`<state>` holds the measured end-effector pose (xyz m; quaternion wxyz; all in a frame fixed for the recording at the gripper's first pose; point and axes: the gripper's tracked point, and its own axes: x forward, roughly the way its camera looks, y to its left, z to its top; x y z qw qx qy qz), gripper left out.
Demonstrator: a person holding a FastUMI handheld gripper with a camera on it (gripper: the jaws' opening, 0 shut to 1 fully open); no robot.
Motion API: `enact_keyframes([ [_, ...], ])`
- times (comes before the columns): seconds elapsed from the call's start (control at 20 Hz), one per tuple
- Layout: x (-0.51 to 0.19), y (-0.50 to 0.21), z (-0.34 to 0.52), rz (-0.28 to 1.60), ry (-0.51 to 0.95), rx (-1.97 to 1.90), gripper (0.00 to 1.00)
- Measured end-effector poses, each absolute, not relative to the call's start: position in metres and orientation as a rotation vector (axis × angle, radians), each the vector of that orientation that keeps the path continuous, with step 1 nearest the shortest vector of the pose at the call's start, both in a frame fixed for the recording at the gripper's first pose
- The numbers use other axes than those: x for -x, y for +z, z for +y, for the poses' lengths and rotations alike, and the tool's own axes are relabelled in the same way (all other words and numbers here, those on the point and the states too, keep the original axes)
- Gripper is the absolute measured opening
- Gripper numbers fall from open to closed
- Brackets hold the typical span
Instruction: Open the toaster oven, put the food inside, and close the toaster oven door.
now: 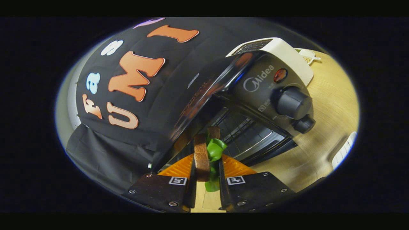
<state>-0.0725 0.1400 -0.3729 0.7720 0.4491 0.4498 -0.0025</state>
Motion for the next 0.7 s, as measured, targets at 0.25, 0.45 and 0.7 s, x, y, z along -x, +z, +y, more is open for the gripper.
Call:
enact_keyframes([
  [0.25, 0.064, -0.385, 0.14, 0.863, -0.054, -0.784, 0.34],
  [0.45, 0.066, -0.401, 0.138, 0.885, -0.118, -0.721, 0.48],
  [0.7, 0.067, -0.403, 0.135, 1.0, -0.173, -0.693, 0.66],
])
